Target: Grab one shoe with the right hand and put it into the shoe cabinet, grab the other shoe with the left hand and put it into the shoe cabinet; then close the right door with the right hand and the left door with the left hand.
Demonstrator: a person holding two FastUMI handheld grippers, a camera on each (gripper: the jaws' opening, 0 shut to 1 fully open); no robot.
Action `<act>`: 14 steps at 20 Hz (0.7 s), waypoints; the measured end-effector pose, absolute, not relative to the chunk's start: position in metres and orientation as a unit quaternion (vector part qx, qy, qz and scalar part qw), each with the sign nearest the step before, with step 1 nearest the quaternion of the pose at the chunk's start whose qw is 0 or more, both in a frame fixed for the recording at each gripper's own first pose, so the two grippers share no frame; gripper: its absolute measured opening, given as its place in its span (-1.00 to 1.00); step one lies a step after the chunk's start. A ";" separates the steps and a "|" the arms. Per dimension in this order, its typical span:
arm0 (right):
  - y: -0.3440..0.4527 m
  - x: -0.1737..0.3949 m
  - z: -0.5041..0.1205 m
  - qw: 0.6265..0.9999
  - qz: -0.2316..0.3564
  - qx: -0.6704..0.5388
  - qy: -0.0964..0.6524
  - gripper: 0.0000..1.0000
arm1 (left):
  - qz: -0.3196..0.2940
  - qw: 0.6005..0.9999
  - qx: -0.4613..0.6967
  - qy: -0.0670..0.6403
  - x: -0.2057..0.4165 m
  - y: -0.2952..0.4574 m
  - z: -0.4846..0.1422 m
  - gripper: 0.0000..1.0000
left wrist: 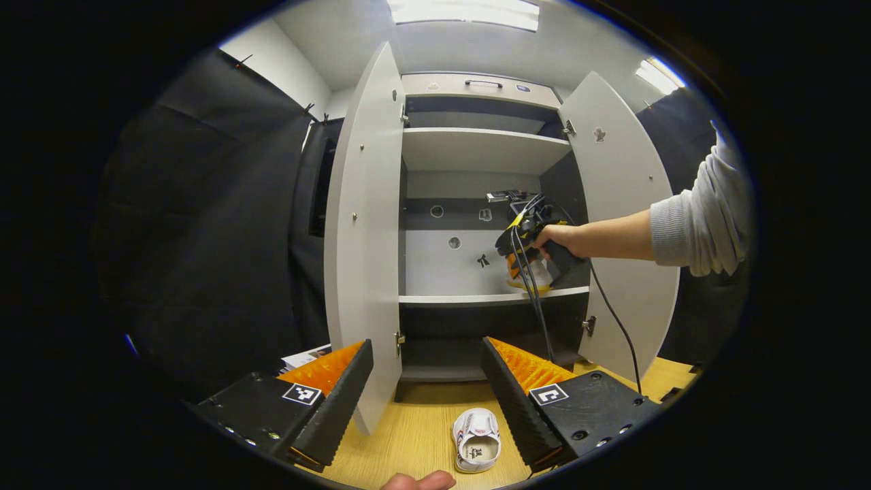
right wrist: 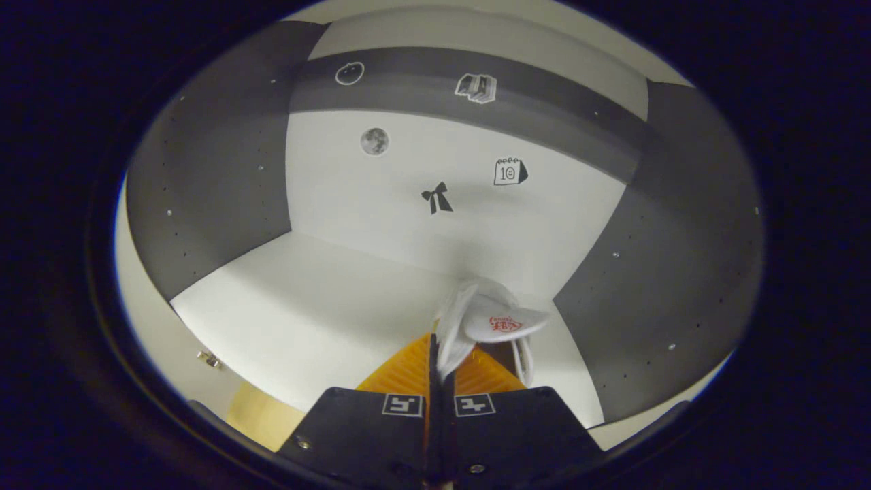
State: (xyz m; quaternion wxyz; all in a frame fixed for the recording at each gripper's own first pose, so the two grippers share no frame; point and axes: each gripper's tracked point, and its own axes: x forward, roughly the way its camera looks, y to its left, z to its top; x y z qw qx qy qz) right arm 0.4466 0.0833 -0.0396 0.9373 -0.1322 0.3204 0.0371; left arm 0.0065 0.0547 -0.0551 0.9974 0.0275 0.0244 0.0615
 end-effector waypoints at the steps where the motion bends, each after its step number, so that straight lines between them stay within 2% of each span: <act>1: 0.080 0.449 -0.040 0.937 0.030 -0.134 0.320 -0.90 | 0.063 0.997 0.028 0.026 0.008 0.056 -0.058 0.90; 5: 0.078 0.442 -0.029 0.943 0.029 -0.124 0.306 -0.60 | 0.064 0.997 0.021 0.028 0.011 0.058 -0.060 0.90; 8: 0.083 0.425 0.010 0.956 0.041 -0.136 0.255 -0.44 | 0.062 0.998 0.017 0.027 0.012 0.056 -0.059 0.90; 14: 0.097 0.339 0.073 0.976 0.093 -0.130 0.147 -0.38 | 0.046 0.999 0.014 0.022 0.012 0.043 -0.060 0.90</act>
